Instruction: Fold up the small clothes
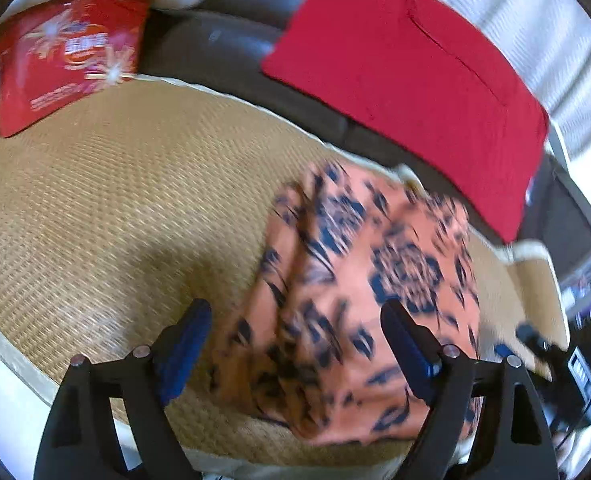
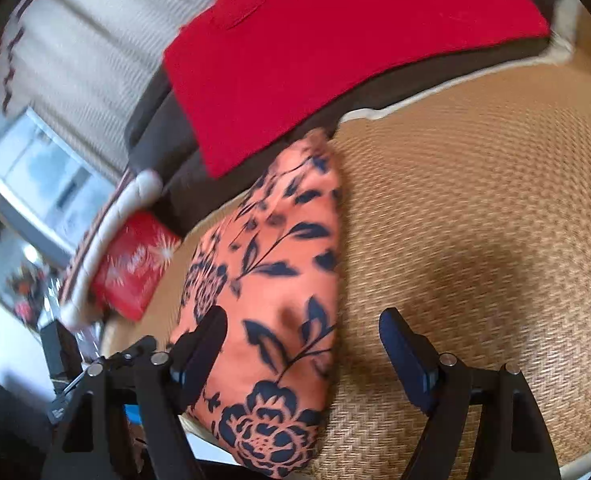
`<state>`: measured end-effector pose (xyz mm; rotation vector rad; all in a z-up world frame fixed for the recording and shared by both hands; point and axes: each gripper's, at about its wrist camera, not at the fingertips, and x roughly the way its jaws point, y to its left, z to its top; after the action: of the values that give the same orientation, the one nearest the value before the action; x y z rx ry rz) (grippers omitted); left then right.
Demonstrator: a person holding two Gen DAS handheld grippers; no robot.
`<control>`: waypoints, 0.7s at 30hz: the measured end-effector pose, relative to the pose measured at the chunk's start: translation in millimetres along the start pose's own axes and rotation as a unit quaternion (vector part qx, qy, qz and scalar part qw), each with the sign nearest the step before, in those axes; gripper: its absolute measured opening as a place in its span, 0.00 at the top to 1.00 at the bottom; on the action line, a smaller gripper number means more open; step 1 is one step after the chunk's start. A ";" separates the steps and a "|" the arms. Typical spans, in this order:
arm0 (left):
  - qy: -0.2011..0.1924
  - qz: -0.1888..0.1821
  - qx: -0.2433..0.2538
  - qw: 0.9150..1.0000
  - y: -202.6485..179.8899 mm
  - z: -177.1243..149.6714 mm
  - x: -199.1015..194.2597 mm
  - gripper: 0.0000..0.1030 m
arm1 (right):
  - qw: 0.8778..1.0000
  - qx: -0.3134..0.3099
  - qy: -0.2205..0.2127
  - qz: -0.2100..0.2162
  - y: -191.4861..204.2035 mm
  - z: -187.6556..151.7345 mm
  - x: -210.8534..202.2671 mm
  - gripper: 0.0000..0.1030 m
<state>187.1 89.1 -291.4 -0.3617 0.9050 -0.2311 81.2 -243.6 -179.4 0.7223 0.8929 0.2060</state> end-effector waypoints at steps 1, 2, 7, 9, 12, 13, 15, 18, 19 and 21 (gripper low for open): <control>-0.005 0.013 -0.005 1.000 3.3 2.7 1.4 0.15 | 1.000 0.017 -0.001 0.008 -7.2 2.1 -1.6 0.21; -0.003 0.025 -0.009 1.000 5.7 3.3 5.2 0.15 | 0.999 0.032 -0.001 0.015 -11.8 3.7 -2.1 0.21; 0.062 -0.022 -0.034 0.997 10.9 -0.8 29.4 0.15 | 0.998 0.054 0.007 0.037 -16.9 7.2 4.2 0.21; 0.075 -0.051 -0.054 0.994 16.5 -0.4 34.0 0.15 | 0.997 0.064 0.022 0.048 -16.5 7.3 13.0 0.21; 0.087 -0.084 -0.082 0.989 27.8 0.4 37.3 0.15 | 0.996 0.065 0.039 0.048 -12.7 6.0 27.6 0.21; 0.087 -0.078 -0.082 0.990 26.4 -2.3 38.3 0.15 | 0.996 0.065 0.043 0.049 -11.6 4.9 31.1 0.21; 0.079 -0.050 -0.071 0.993 23.2 -3.2 37.1 0.15 | 0.995 0.068 0.052 0.052 -9.1 4.4 40.6 0.21; 0.052 0.008 -0.016 0.999 8.2 -3.4 31.1 0.15 | 0.994 0.071 0.059 0.054 -5.4 3.7 53.8 0.21; 0.039 0.040 0.014 0.998 1.2 -2.2 28.9 0.15 | 0.994 0.068 0.060 0.054 -3.1 3.3 56.3 0.21; 0.023 0.085 0.069 0.994 -15.3 -5.1 26.6 0.15 | 0.995 0.060 0.062 0.053 2.6 2.2 60.8 0.21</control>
<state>198.3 64.9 -307.4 -0.1502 0.9550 -0.1448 121.2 -215.4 -215.6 0.8766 0.9925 0.2969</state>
